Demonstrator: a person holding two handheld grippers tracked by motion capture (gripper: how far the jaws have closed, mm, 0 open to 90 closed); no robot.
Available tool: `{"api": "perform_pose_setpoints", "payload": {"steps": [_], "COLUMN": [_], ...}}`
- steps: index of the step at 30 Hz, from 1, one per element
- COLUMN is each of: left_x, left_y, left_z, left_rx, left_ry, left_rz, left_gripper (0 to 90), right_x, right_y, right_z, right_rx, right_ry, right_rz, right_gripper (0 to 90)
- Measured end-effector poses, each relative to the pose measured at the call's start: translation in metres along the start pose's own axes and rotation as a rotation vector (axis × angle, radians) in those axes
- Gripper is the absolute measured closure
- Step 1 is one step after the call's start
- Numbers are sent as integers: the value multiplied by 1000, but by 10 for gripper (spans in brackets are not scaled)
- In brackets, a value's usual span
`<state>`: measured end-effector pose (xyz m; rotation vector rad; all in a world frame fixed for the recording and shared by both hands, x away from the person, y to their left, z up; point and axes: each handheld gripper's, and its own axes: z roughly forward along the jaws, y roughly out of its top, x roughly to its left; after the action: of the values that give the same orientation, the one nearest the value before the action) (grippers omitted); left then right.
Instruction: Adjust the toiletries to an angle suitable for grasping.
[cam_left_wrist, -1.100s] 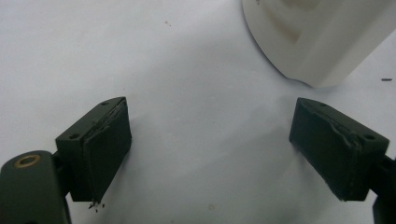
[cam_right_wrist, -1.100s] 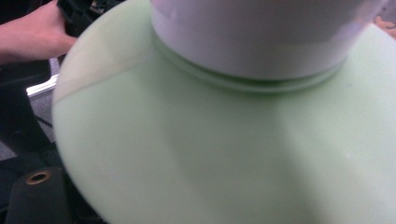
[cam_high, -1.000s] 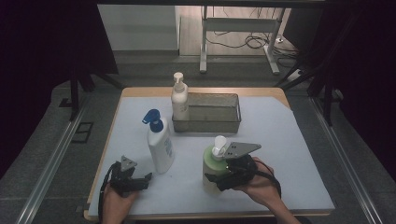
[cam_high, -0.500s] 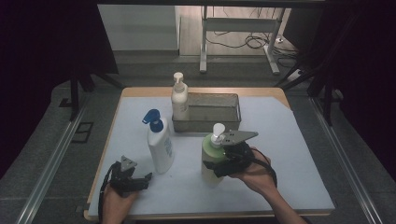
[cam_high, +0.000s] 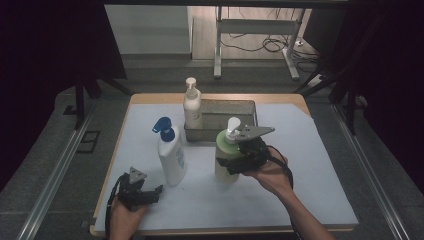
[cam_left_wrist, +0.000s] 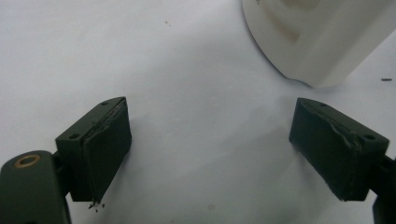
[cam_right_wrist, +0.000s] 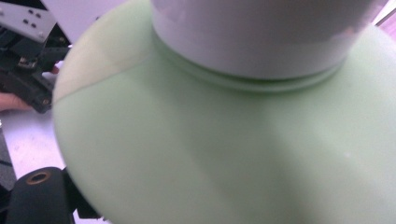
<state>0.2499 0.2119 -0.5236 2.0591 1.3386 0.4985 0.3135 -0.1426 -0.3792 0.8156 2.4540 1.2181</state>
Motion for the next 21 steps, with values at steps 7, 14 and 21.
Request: {"api": "perform_pose_setpoints", "payload": {"steps": [7,14,21], "left_x": [0,0,0], "left_y": [0,0,0], "left_z": [0,0,0], "left_rx": [-2,-2,-2], "left_ry": [0,1,1], "left_rz": [-1,-1,-1], "left_gripper": [127,127,127], "right_x": [-7,-13,-18], "right_y": [12,22,35], "right_z": [4,6,8], "right_rx": [-1,-6,-11], "right_ry": [-12,-20,-30], "right_rz": [5,15,25], "right_gripper": [124,124,125]}}
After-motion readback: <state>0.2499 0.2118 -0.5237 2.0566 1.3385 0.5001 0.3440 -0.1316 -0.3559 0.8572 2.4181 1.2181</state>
